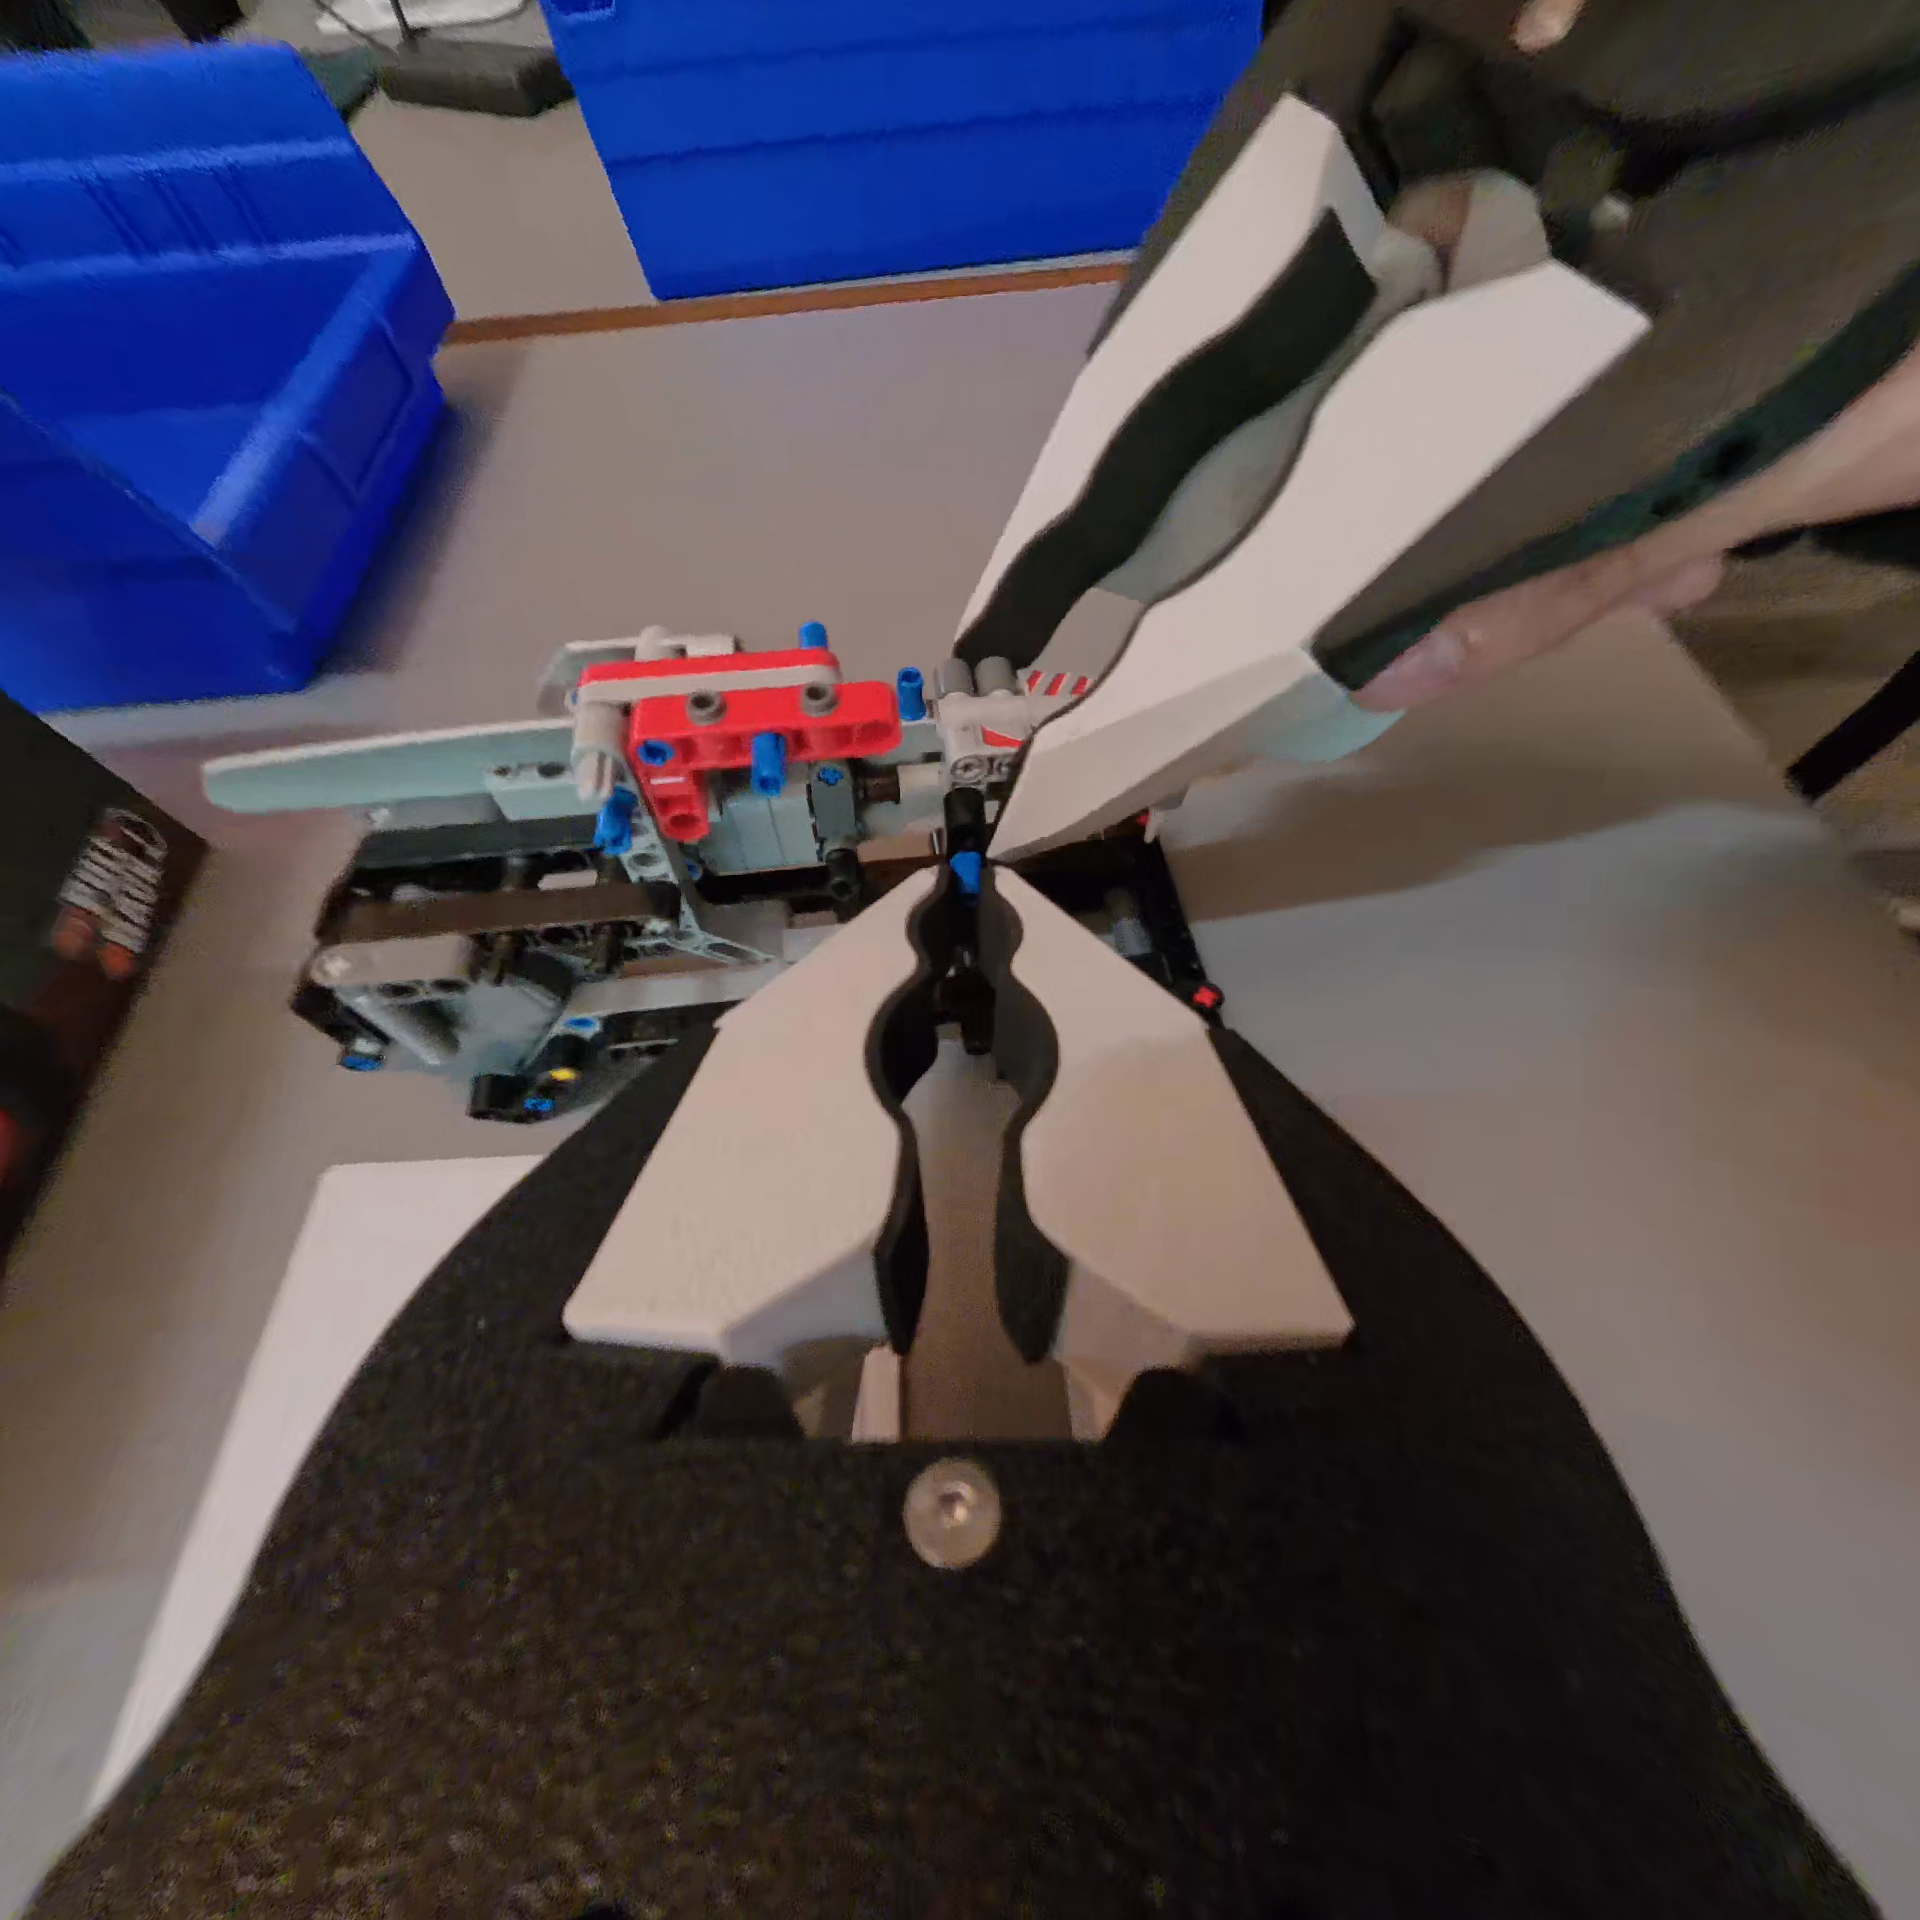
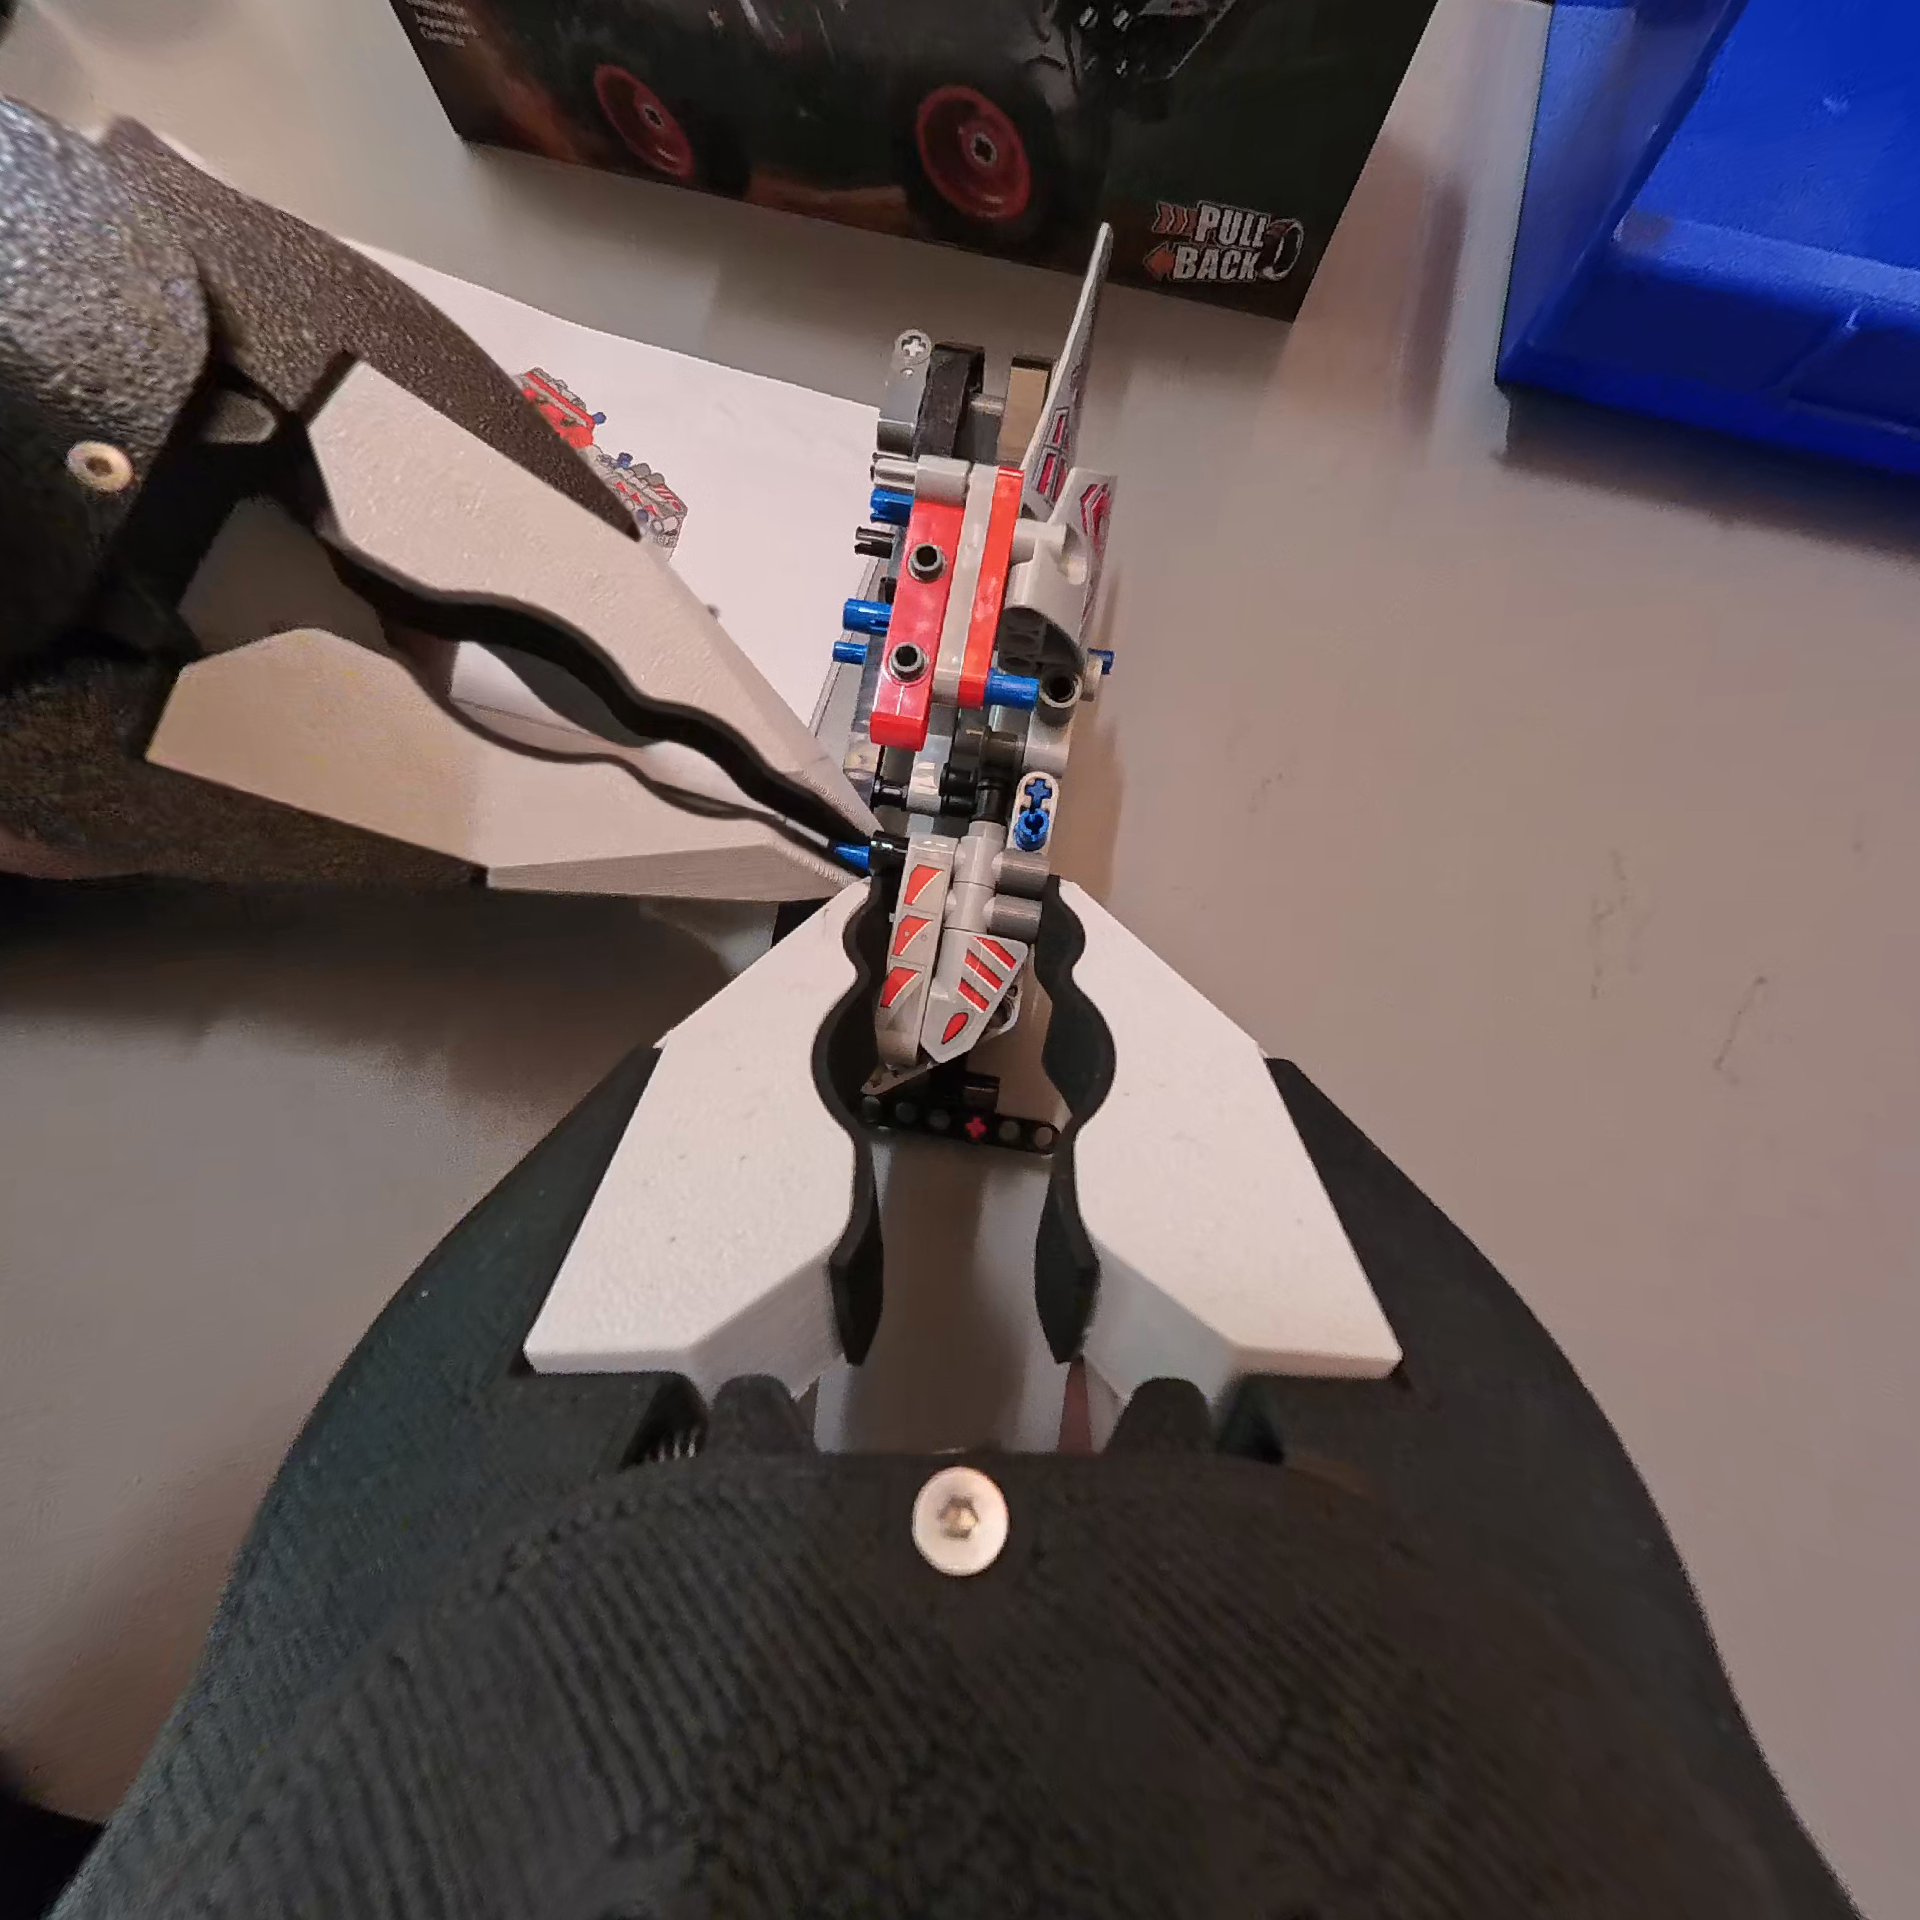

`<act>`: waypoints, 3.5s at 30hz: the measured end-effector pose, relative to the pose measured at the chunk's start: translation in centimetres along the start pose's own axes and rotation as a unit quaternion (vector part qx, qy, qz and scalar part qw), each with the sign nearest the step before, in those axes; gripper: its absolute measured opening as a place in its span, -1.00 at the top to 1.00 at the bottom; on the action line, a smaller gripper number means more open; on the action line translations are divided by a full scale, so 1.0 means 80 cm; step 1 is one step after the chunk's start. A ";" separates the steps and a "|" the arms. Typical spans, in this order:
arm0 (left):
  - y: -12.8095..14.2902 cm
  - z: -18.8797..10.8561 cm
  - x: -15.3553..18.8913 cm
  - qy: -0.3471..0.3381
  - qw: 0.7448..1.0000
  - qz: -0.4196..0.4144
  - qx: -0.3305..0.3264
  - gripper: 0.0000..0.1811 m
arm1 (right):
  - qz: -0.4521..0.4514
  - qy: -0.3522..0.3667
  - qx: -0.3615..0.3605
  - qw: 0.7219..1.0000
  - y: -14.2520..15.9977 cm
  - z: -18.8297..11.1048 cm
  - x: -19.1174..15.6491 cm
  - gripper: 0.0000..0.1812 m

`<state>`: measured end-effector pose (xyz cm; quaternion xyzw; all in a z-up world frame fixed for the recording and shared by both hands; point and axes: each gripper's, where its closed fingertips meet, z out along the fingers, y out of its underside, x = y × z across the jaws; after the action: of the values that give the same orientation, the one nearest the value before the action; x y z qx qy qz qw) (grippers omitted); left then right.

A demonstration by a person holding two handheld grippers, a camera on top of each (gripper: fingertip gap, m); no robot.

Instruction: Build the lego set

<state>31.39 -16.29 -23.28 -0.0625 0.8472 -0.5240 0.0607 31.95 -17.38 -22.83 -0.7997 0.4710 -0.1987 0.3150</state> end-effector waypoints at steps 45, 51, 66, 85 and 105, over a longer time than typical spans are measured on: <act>0.020 -0.010 0.007 0.009 0.998 0.066 -0.015 0.85 | -0.057 -0.014 0.036 0.998 0.008 0.008 -0.003 0.34; 0.004 -0.011 0.010 0.003 0.998 0.067 0.015 0.83 | -0.049 -0.025 0.067 0.996 0.012 -0.022 0.001 0.40; -0.006 0.013 0.002 -0.044 0.998 0.054 0.003 0.92 | -0.002 -0.028 0.123 0.992 0.010 -0.016 -0.002 0.73; -0.029 -0.042 -0.015 -0.075 0.995 0.060 0.027 0.85 | -0.019 -0.004 0.133 0.991 0.005 -0.022 0.005 0.68; 0.104 -0.221 -0.017 -0.190 0.973 -0.067 -0.111 0.75 | -0.057 0.096 0.110 0.988 0.013 -0.023 0.087 0.78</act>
<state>29.43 3.21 -22.79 -0.2232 0.8670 -0.4084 0.1779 33.46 -24.44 -22.05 -0.7628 0.4282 -0.3426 0.3426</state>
